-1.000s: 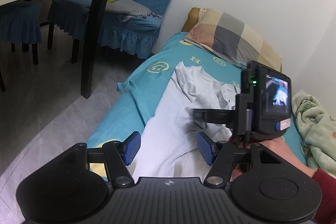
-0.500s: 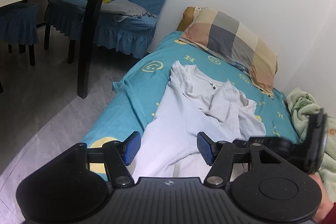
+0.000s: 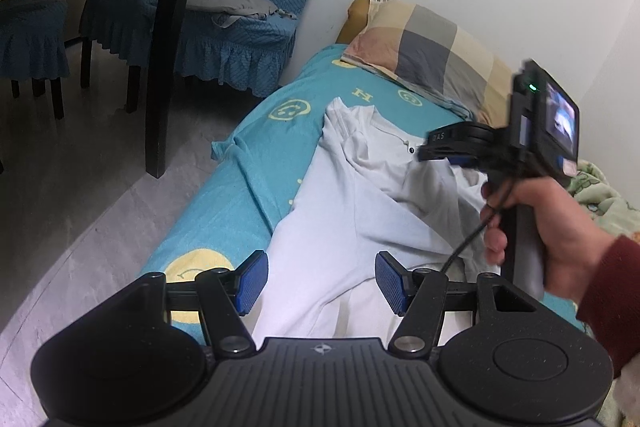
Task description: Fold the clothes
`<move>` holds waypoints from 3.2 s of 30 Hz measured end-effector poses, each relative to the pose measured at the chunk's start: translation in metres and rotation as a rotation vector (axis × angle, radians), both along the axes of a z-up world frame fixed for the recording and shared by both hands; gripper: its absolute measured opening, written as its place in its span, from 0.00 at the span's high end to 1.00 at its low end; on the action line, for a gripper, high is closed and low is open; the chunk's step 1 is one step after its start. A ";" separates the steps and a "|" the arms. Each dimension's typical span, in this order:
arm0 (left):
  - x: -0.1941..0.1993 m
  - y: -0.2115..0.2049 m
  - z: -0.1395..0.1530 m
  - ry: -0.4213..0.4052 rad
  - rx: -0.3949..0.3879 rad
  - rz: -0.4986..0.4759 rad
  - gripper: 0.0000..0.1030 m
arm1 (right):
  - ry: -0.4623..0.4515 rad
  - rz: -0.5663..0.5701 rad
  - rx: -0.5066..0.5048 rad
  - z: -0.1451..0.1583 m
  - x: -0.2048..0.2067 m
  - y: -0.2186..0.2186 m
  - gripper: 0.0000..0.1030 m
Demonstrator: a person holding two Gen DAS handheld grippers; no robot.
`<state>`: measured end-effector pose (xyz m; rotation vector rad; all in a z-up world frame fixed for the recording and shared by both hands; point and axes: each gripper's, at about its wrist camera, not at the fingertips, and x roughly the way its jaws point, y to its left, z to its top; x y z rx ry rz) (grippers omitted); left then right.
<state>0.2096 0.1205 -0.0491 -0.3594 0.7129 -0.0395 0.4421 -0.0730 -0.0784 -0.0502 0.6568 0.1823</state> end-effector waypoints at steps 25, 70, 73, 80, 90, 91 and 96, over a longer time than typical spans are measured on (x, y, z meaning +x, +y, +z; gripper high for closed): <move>0.009 -0.033 -0.022 0.021 0.083 -0.074 0.39 | 0.082 -0.022 0.314 0.034 -0.170 -0.113 0.40; -0.137 0.031 -0.023 0.738 0.582 -0.636 0.96 | 0.029 -0.062 0.426 0.023 -0.382 -0.174 0.34; -0.140 0.020 0.005 0.709 0.551 -0.625 0.97 | 0.046 -0.082 0.430 0.020 -0.382 -0.178 0.34; -0.159 -0.044 0.073 0.625 0.466 -0.623 0.97 | 0.053 -0.102 0.452 0.019 -0.384 -0.184 0.34; -0.175 -0.096 0.019 0.637 0.416 -0.599 0.91 | 0.077 -0.093 0.444 0.015 -0.382 -0.184 0.34; -0.176 -0.096 0.009 0.644 0.410 -0.601 0.89 | 0.081 -0.091 0.446 0.015 -0.382 -0.184 0.34; -0.186 -0.098 0.004 0.620 0.432 -0.615 0.54 | 0.117 -0.075 0.452 0.012 -0.381 -0.184 0.34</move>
